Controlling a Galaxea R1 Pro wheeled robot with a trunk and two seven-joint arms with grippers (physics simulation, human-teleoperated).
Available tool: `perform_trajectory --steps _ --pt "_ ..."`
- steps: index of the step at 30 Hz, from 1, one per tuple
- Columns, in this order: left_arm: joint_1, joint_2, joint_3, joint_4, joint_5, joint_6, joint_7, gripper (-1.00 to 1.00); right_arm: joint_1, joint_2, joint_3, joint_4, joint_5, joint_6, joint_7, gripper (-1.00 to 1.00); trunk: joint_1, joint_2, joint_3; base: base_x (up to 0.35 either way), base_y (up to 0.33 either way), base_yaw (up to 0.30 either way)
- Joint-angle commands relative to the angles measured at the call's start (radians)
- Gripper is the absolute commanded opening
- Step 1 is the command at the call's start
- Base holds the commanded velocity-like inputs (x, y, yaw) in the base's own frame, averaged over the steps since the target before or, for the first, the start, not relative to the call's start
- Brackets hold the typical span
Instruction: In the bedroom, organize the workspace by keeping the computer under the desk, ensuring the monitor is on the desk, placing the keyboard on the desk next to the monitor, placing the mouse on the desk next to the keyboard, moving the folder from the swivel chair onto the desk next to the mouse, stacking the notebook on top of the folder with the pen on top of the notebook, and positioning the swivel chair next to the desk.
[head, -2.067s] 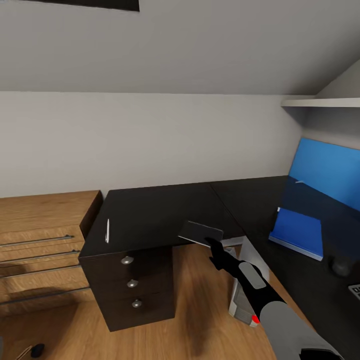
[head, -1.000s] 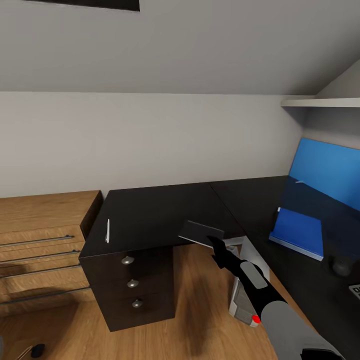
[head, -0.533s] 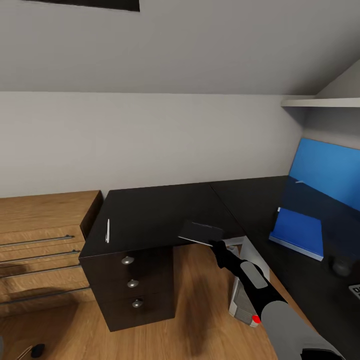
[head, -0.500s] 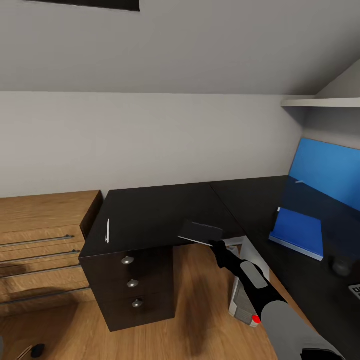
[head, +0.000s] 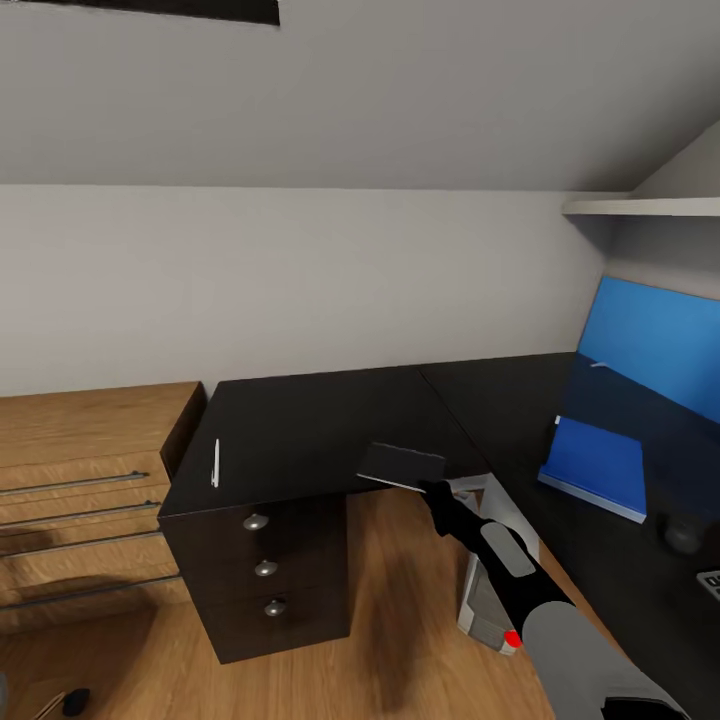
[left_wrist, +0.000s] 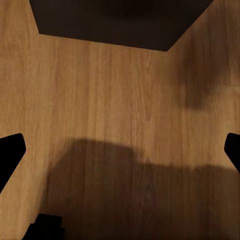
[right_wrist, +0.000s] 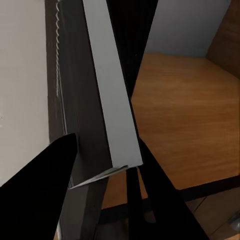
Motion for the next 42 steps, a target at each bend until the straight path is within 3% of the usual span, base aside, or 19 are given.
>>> perform_trajectory --steps 1,12,17,20,26,30,34,37,42 --pt "0.0 0.001 -0.003 -0.003 0.009 0.003 0.008 1.0 0.0 0.0 -0.005 -0.004 -0.002 0.006 0.001 -1.0 -0.004 0.007 0.002 0.0 0.0 0.0" --pt "0.0 0.0 -0.004 -0.003 0.009 0.003 0.008 1.0 0.0 -0.003 -0.004 -0.052 -0.003 0.007 0.008 -1.0 -0.046 0.084 0.037 0.0 0.0 0.0" --pt "0.0 0.0 -0.004 -0.003 0.01 0.003 0.008 1.0 0.0 -0.006 -0.004 -0.085 0.0 0.007 0.045 -1.0 -0.065 0.119 0.053 0.0 0.0 0.0" --pt "0.0 -0.007 -0.004 -0.002 0.01 0.003 0.009 1.0 0.0 -0.026 -0.003 -0.099 0.002 0.007 0.108 -1.0 -0.077 0.14 0.062 0.0 0.0 0.0" --pt "0.0 -0.022 -0.006 0.014 0.003 0.003 0.01 1.0 0.0 -0.056 -0.004 -0.105 0.002 0.01 0.146 -1.0 -0.1 0.182 0.081 0.0 0.0 0.0" --pt "0.0 -0.037 -0.005 0.028 -0.037 0.003 0.01 1.0 0.0 -0.088 -0.007 -0.106 -0.004 0.011 0.153 -1.0 -0.115 0.21 0.093 0.0 0.0 0.0" --pt "0.0 -0.061 -0.004 0.049 -0.088 0.003 0.012 1.0 0.0 -0.098 -0.018 -0.107 -0.009 0.009 0.153 -1.0 -0.13 0.238 0.106 0.0 0.0 0.0" --pt "0.0 -0.09 -0.002 0.078 -0.16 0.003 0.016 1.0 0.0 -0.106 -0.051 -0.107 -0.012 0.008 0.151 -1.0 -0.142 0.259 0.115 0.0 0.0 -0.059" --pt "0.0 -0.095 -0.001 0.084 -0.172 0.003 0.017 1.0 0.0 -0.126 -0.086 -0.106 -0.012 0.008 0.148 -1.0 -0.15 0.273 0.121 0.0 0.0 -0.235"
